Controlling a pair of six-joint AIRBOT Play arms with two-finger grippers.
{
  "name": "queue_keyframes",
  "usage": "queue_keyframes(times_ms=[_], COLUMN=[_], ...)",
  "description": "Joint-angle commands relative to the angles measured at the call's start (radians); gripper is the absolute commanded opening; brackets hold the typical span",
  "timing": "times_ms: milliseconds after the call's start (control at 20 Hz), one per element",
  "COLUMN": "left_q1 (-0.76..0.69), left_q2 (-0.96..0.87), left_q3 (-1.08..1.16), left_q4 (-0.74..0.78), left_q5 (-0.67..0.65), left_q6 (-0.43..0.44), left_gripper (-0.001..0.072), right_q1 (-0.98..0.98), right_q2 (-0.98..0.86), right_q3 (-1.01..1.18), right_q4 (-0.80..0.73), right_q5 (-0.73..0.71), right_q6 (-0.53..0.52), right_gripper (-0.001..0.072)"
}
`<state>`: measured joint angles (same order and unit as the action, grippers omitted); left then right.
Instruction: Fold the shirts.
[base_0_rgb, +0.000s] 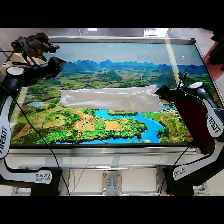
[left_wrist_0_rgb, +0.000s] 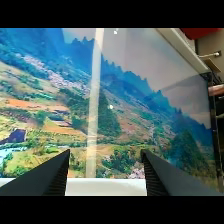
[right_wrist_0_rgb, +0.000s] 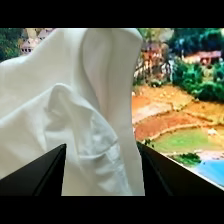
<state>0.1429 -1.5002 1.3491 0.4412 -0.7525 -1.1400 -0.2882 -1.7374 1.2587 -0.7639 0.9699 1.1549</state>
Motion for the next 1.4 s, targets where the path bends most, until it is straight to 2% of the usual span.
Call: queue_keyframes(times_ms=[0, 100, 150, 200, 300, 350, 450, 500, 650, 850, 1050, 1250, 1350], left_q1=[-0.007, -0.029, -0.048, -0.076, -0.144, -0.181, -0.249, -0.281, -0.362, -0.471, -0.552, -0.614, -0.634], left_q2=[0.000, 0.000, 0.000, 0.000, -0.001, -0.003, -0.013, -0.026, -0.100, -0.249, -0.414, -0.539, -0.557], left_q3=[0.030, 0.030, 0.029, 0.029, 0.029, 0.029, 0.029, 0.029, 0.029, 0.069, 0.243, 0.399, 0.412], left_q4=[-0.079, -0.077, -0.070, -0.055, 0.008, 0.052, 0.184, 0.271, 0.473, 0.502, 0.502, 0.502, 0.501], left_q5=[-0.066, -0.080, -0.077, -0.066, -0.013, 0.023, 0.080, 0.082, 0.026, 0.027, -0.032, -0.122, -0.160], left_q6=[0.134, 0.170, 0.177, 0.185, 0.189, 0.167, 0.018, -0.071, -0.234, -0.253, -0.267, -0.290, -0.289], left_gripper=[0.0515, 0.0499, 0.0410, 0.0257, 0.0025, 0.0005, 0.0005, 0.0004, 0.0003, 0.0003, 0.0003, 0.0003, 0.0004], right_q1=[-0.011, -0.001, 0.010, 0.024, 0.054, 0.067, 0.080, 0.080, 0.076, 0.078, 0.107, 0.216, 0.295], right_q2=[-0.067, -0.093, -0.100, -0.102, -0.102, -0.102, -0.100, -0.098, -0.070, 0.092, 0.296, 0.348, 0.348], right_q3=[0.002, 0.002, 0.002, 0.002, 0.002, 0.002, 0.002, 0.008, 0.060, 0.101, 0.111, 0.197, 0.257], right_q4=[0.041, 0.114, 0.145, 0.161, 0.185, 0.201, 0.243, 0.268, 0.255, 0.155, 0.082, -0.013, -0.045], right_q5=[0.026, 0.051, 0.051, 0.044, 0.019, 0.014, 0.021, 0.054, 0.223, 0.285, 0.300, 0.340, 0.312], right_q6=[-0.049, -0.117, -0.143, -0.166, -0.188, -0.200, -0.222, -0.227, -0.220, -0.110, -0.019, 0.078, 0.095], right_gripper=[0.0546, 0.0546, 0.0540, 0.0533, 0.0370, 0.0279, 0.0098, 0.0037, 0.0035, 0.0034, 0.0034, 0.0034, 0.0034])
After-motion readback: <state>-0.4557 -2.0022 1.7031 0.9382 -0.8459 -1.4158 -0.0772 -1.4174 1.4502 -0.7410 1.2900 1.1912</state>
